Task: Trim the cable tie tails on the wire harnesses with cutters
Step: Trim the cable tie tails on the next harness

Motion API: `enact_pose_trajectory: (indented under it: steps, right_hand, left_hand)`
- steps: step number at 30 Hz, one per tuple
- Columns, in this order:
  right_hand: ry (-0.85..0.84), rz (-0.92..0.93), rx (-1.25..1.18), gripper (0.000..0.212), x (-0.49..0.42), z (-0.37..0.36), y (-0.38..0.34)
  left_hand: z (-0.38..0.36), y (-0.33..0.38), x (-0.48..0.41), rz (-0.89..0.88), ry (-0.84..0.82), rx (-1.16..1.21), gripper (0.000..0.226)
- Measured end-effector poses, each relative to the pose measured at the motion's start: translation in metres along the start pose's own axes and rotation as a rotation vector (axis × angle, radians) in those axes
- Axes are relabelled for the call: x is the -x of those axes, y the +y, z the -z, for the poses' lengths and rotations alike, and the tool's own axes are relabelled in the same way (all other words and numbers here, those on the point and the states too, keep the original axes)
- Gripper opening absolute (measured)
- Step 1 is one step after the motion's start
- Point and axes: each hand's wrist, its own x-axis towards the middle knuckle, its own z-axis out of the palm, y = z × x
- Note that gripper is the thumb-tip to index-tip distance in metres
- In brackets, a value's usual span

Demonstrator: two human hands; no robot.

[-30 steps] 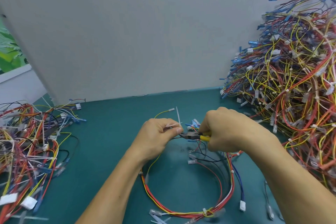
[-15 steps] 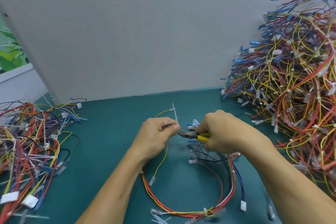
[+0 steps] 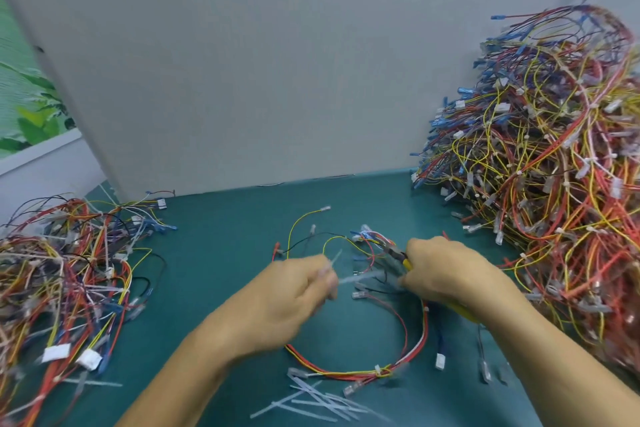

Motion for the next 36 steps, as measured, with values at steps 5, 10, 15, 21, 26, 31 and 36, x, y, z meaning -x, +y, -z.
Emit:
enact_pose_trajectory:
  steps: [5,10,15,21,26,31,36]
  right_hand:
    - [0.008,-0.024,0.02,0.019,0.023,-0.012,-0.001]
    - [0.054,-0.033,-0.029,0.014,0.034,-0.017,-0.007]
    - [0.08,-0.091,-0.167,0.012,0.023,-0.02,-0.007]
    - [0.151,-0.236,-0.504,0.014,-0.011,-0.021,-0.006]
    - [0.25,-0.337,-0.688,0.006,-0.034,-0.02,-0.002]
    - [0.168,-0.332,-0.827,0.006,-0.041,-0.021,0.003]
    - [0.113,-0.296,-0.832,0.011,-0.042,-0.018,0.004]
  left_hand:
    - [-0.014,0.009,0.045,-0.019,-0.054,-0.12,0.016]
    - [-0.046,0.006,0.066,-0.082,-0.062,-0.306,0.02]
    - [-0.061,-0.001,0.077,-0.108,-0.056,-0.434,0.023]
    - [-0.058,-0.003,0.075,-0.226,0.012,-0.579,0.017]
    - [-0.058,-0.009,0.076,-0.247,0.057,-0.579,0.017]
    - [-0.029,-0.011,0.069,-0.003,0.187,-0.352,0.025]
    - [-0.008,-0.03,0.057,0.357,0.273,-0.402,0.025]
